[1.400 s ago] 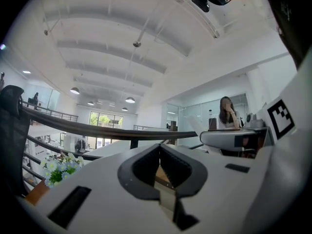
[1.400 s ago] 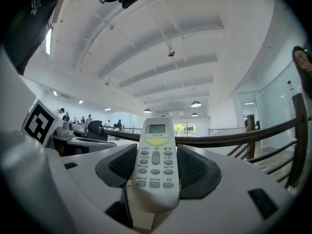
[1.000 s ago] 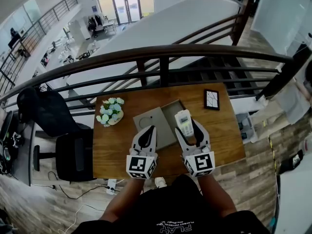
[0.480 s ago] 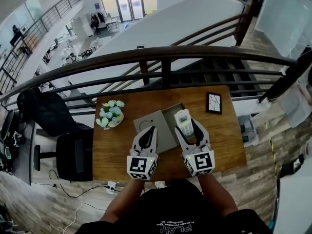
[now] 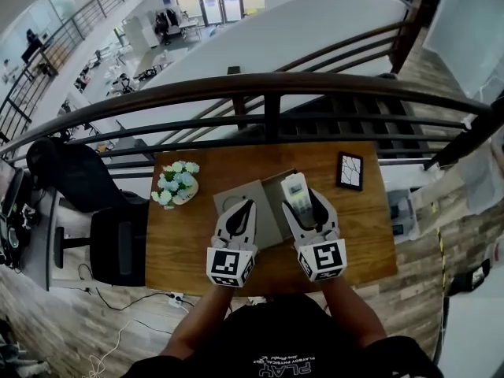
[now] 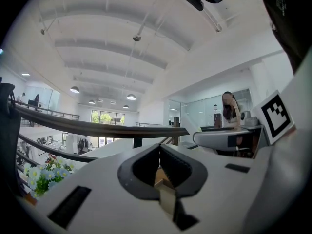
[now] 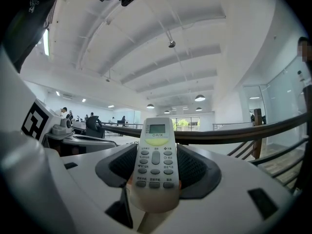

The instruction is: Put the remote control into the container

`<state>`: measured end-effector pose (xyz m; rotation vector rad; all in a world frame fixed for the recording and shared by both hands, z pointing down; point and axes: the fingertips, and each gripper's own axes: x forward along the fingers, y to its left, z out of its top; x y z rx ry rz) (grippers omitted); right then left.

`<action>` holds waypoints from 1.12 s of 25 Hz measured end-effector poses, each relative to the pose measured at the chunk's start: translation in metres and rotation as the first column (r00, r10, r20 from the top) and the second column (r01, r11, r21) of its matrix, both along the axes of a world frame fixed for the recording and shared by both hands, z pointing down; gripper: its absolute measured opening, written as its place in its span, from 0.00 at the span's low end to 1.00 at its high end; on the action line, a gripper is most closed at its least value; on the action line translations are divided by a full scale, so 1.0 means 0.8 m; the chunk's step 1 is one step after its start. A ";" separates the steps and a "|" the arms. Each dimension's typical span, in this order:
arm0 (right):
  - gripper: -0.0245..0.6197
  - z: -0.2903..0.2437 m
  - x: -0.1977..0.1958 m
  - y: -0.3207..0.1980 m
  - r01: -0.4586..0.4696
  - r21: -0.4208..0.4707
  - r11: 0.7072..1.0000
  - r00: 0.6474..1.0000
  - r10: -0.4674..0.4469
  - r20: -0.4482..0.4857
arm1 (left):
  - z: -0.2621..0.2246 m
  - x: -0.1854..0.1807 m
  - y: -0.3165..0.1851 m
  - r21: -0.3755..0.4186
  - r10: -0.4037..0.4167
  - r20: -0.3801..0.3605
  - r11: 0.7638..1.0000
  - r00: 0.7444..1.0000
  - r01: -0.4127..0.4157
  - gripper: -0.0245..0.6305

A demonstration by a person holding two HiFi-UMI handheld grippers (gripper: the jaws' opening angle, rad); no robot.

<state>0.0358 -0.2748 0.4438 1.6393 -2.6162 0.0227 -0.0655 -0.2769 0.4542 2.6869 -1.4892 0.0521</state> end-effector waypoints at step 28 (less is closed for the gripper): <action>0.45 0.171 0.026 -0.114 -0.007 -0.296 0.955 0.996 -0.018 -0.082 | 0.122 0.001 -0.097 -0.159 -0.093 0.079 0.982 0.993 0.105 0.05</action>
